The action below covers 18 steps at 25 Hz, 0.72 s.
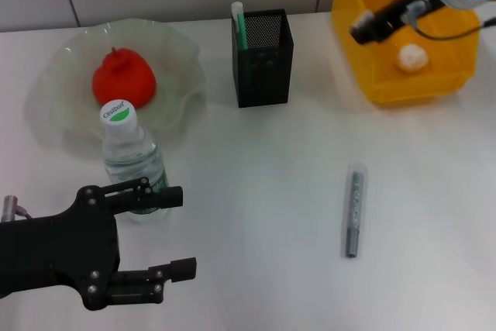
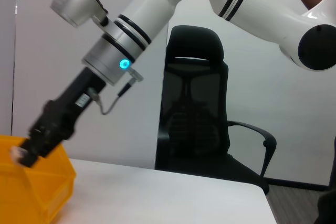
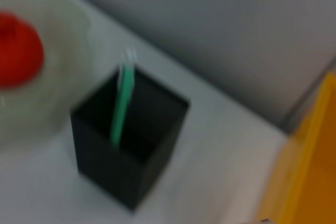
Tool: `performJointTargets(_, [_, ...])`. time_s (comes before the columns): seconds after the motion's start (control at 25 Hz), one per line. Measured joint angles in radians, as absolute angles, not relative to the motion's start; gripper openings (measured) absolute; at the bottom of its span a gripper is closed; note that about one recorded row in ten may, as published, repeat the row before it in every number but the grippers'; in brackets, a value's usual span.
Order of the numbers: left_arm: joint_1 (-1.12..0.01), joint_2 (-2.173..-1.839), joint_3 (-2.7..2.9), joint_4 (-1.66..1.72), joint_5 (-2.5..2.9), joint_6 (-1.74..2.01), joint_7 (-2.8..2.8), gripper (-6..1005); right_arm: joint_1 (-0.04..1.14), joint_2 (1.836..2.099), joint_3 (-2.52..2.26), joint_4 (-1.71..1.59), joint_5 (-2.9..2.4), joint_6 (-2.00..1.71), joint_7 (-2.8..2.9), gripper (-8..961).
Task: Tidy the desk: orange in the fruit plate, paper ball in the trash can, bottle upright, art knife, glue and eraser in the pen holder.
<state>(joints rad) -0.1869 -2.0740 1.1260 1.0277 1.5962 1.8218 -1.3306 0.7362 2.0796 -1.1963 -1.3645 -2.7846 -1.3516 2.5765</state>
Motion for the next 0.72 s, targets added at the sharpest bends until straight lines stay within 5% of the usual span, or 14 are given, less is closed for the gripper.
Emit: performJointTargets(0.72, [-0.189,-2.072,1.126,1.028,1.589,1.813,-1.327,800,0.828,2.082,-1.234,-1.057,-2.528,-1.025,2.377,456])
